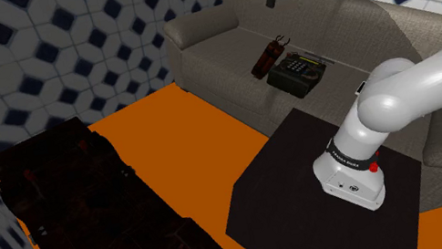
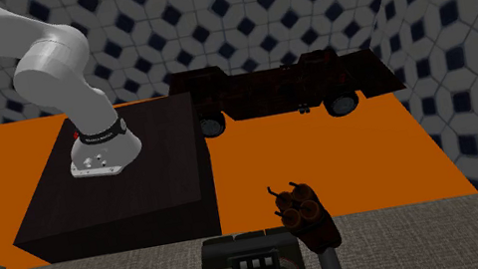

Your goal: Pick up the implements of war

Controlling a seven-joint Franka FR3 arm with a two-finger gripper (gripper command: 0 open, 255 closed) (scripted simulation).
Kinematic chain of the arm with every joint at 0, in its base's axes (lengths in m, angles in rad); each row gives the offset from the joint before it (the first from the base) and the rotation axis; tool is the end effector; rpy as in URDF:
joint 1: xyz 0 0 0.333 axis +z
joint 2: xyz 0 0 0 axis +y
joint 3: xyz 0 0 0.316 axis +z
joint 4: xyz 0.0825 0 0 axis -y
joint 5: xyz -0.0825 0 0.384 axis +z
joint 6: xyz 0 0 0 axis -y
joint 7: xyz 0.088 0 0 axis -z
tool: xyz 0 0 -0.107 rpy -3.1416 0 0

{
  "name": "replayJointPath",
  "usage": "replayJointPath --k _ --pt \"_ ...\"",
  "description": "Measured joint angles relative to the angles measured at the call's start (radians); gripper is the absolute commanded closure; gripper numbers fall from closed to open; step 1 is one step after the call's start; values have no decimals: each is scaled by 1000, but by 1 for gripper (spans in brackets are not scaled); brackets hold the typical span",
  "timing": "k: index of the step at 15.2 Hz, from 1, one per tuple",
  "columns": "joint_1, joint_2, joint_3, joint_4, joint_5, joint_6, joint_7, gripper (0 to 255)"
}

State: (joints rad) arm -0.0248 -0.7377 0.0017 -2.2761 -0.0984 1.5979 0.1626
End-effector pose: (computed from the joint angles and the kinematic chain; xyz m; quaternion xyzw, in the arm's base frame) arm 0.3235 -0.0176 0.6162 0.9940 -0.0929 0.0331 0.0476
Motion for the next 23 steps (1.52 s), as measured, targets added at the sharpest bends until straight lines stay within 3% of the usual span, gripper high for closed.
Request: replayJointPath --k 3,12,18,23 --pt "-7 1 -25 -22 -18 26 -30 0" --pt "-53 57 -191 -140 -130 235 -219 0" --pt "-81 173 -322 -168 -192 411 -353 0" --pt "-86 305 -426 -138 -206 541 -468 0"
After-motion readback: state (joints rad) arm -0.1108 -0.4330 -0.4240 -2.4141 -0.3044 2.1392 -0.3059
